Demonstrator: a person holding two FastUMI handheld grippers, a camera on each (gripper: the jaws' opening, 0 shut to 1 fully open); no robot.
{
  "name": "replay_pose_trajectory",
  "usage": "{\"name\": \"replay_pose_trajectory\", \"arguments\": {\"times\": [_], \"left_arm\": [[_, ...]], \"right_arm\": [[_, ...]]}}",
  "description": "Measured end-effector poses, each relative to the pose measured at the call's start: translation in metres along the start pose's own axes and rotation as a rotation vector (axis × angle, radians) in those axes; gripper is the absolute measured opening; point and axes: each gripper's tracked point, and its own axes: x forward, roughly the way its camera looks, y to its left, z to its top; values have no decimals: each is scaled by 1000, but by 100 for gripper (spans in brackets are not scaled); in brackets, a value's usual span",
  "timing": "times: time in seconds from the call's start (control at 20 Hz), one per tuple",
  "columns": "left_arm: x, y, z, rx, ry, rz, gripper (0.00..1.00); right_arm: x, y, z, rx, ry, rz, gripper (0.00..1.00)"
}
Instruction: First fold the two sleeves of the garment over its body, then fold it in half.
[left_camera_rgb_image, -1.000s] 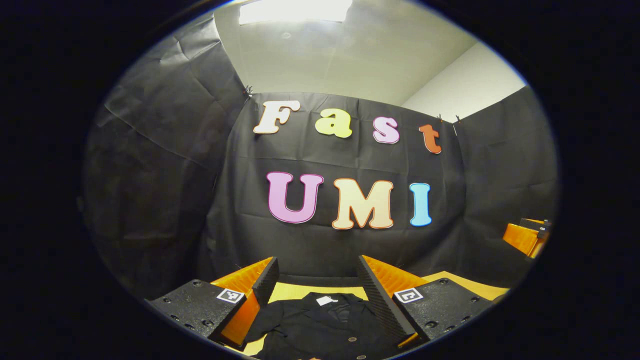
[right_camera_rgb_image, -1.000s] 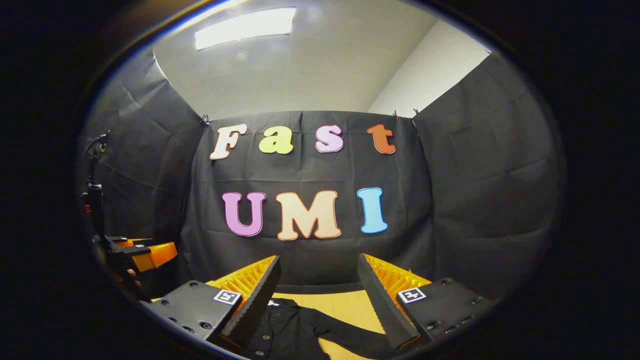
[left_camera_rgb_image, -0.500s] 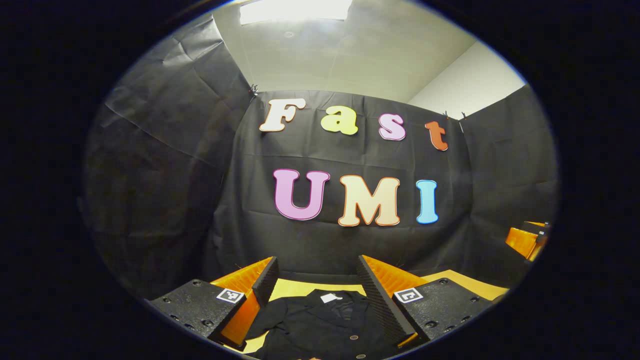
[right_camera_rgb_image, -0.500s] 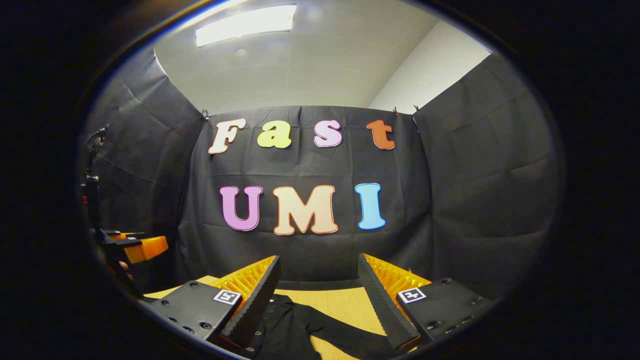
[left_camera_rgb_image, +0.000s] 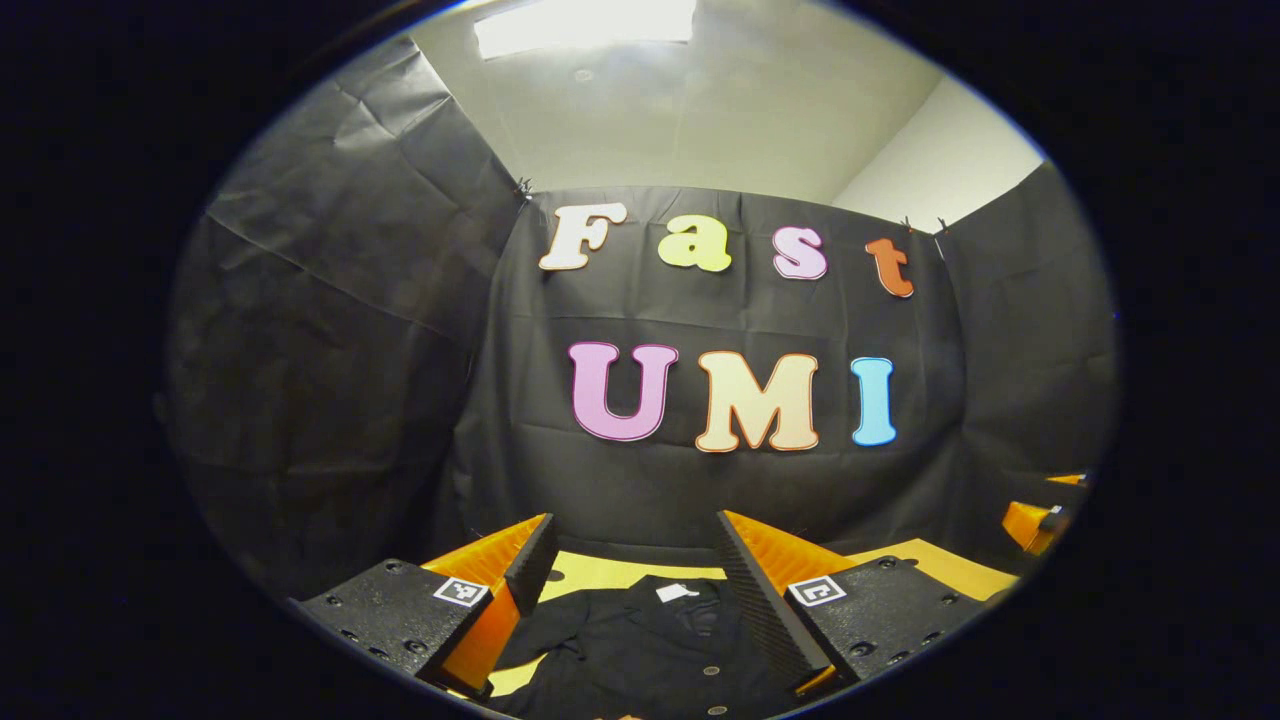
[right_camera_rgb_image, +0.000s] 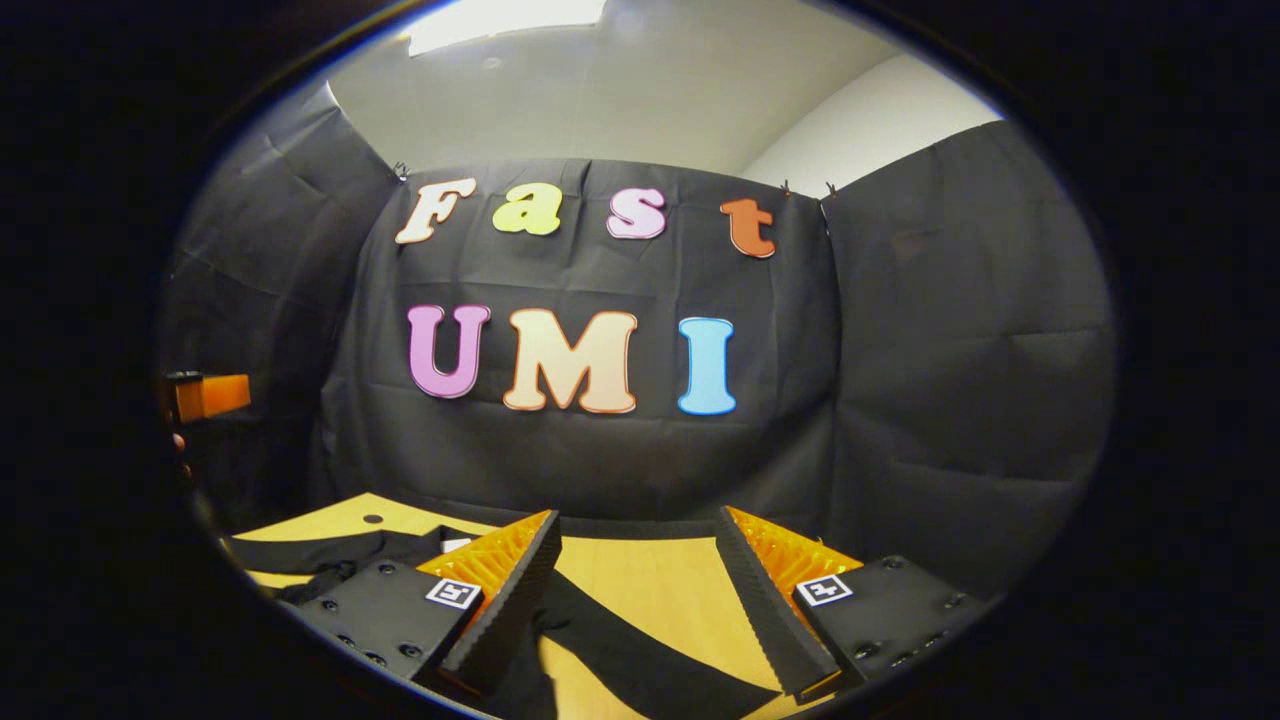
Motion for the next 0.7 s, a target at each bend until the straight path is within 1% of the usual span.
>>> {"name": "replay_pose_trajectory", "arguments": {"times": [0.05,0.1,0.25,0.4,0.45,0.5,0.7], "left_arm": [[-2,0,-1,6,-1,8,92],[-4,-3,1,10,-3,13,92],[-11,-10,1,30,-6,24,92],[-16,-16,0,43,-1,40,92],[-18,-19,-3,42,4,46,92],[-20,-22,-5,43,7,54,92],[-27,-34,-12,50,23,79,92]], "right_arm": [[3,-7,-10,-1,25,-6,100],[5,-14,-20,-2,54,-11,99],[14,-37,-52,-13,127,-26,100],[22,-59,-87,-29,220,-35,98],[25,-66,-100,-36,250,-34,100],[27,-72,-111,-42,280,-31,99],[29,-94,-164,-61,413,-12,98]]}}
